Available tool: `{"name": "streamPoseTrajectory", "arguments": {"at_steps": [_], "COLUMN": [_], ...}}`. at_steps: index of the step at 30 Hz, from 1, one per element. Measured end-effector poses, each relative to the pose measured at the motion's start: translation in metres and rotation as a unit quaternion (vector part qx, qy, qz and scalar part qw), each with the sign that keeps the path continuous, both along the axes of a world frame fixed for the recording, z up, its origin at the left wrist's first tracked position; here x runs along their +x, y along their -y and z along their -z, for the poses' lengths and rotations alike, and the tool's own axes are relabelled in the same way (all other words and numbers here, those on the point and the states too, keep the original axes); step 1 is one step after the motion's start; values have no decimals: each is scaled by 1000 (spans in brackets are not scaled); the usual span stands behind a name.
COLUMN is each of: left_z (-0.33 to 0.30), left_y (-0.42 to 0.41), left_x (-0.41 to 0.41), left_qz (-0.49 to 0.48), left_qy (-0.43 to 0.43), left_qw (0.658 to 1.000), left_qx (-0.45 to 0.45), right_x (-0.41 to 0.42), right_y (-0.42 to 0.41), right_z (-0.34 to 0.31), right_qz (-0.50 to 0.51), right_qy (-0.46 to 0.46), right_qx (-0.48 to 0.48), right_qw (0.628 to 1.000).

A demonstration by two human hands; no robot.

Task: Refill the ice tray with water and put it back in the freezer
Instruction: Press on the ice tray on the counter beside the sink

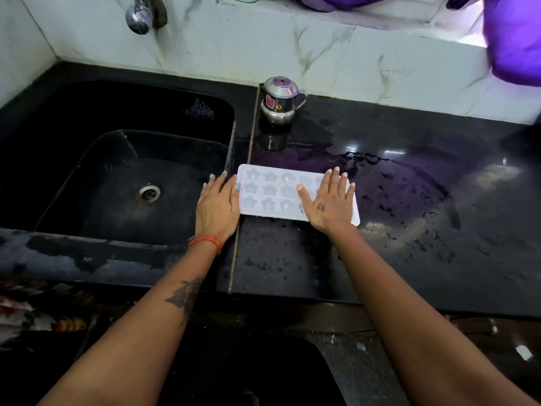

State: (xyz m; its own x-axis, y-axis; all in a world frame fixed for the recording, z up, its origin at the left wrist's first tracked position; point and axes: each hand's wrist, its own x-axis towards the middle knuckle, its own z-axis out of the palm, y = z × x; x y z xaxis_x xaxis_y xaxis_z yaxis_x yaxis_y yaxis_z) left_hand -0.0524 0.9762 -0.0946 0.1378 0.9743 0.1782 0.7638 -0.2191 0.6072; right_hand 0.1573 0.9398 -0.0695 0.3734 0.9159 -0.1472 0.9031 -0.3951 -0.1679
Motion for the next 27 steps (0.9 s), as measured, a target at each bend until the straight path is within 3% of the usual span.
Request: {"name": "streamPoseTrajectory", "arguments": {"at_steps": [7,27], "left_z": [-1,1], "left_y": [0,-1], "left_x": [0,0], "left_qz": [-2,-6], "left_qy": [6,9], "left_qw": [1000,1000], "left_qx": [-4,-8], "right_x": [-17,-92], "right_y": [-9,-33], "right_z": [-1,-4], "right_qz": [-31,-276], "right_qy": [-11,-28], "right_qx": [-4,27], "right_qw": [999,960]}}
